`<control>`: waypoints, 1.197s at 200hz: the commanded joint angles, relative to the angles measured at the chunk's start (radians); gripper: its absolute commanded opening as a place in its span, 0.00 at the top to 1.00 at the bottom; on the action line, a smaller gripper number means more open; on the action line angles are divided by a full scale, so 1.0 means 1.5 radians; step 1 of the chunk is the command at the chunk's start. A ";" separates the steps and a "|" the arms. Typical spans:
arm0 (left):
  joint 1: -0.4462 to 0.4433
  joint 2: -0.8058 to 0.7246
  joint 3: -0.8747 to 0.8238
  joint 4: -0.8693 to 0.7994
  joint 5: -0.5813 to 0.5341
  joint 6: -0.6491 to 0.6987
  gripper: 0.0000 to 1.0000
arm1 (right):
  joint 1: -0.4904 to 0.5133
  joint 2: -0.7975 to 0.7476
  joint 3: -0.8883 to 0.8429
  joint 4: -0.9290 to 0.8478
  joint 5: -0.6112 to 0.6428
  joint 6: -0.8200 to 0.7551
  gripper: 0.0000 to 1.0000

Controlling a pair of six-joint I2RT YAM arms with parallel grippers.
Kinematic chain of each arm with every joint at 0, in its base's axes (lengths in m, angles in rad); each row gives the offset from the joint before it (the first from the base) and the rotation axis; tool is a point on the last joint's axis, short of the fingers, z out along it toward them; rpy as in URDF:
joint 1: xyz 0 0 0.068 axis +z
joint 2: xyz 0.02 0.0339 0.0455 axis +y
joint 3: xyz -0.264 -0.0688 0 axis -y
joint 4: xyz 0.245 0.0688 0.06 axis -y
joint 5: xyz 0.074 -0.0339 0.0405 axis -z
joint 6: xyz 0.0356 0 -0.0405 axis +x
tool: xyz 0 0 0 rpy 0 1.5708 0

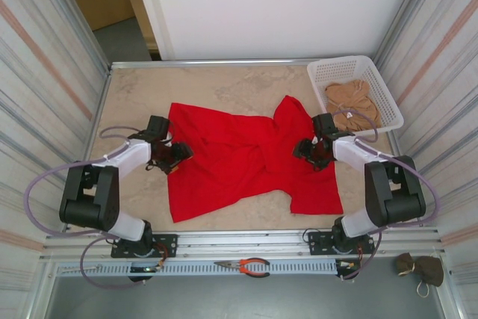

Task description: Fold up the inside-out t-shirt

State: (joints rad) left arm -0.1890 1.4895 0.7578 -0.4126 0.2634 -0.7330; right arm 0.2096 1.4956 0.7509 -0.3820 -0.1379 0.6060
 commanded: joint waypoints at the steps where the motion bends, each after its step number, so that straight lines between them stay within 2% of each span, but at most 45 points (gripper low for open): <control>1: -0.003 0.031 -0.006 0.029 -0.016 -0.009 0.36 | 0.000 0.024 -0.007 0.021 -0.027 -0.012 0.73; 13: -0.001 0.051 0.003 0.031 -0.020 -0.008 0.36 | -0.002 0.019 -0.005 0.021 -0.038 -0.013 1.00; 42: 0.017 0.096 0.036 0.036 -0.013 -0.001 0.36 | -0.012 -0.056 0.027 -0.010 -0.066 -0.007 1.00; 74: 0.037 0.140 0.099 0.022 -0.018 0.015 0.36 | -0.018 -0.083 0.139 -0.071 -0.101 -0.013 1.00; 81: 0.041 0.149 0.112 0.020 -0.016 0.020 0.36 | -0.019 -0.080 0.158 -0.078 -0.102 -0.014 0.93; 103: 0.054 0.174 0.149 0.009 -0.014 0.035 0.37 | -0.026 -0.056 0.201 -0.079 -0.109 -0.017 0.89; 117: 0.063 0.185 0.171 0.000 -0.010 0.046 0.37 | -0.029 -0.030 0.217 -0.079 -0.109 -0.022 0.64; 126: 0.067 0.188 0.180 -0.005 -0.006 0.052 0.37 | -0.029 -0.008 0.219 -0.076 -0.105 -0.025 0.53; 146: 0.068 0.181 0.188 -0.012 -0.007 0.058 0.37 | -0.029 0.027 0.206 -0.061 -0.094 -0.032 0.50; 201: 0.069 0.113 0.183 -0.032 -0.014 0.076 0.37 | -0.006 0.072 0.152 -0.023 -0.056 -0.027 0.54; 216: 0.069 0.105 0.181 -0.035 -0.011 0.078 0.37 | -0.002 0.075 0.147 -0.014 -0.057 -0.022 0.62; 239: 0.069 0.101 0.176 -0.034 -0.009 0.078 0.37 | 0.005 0.061 0.145 -0.019 -0.059 -0.017 0.83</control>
State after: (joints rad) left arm -0.0906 1.6711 1.0267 -0.4328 0.2600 -0.6422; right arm 0.2047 1.6028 0.9749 -0.4198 -0.2390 0.5808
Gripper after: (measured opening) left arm 0.631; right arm 0.243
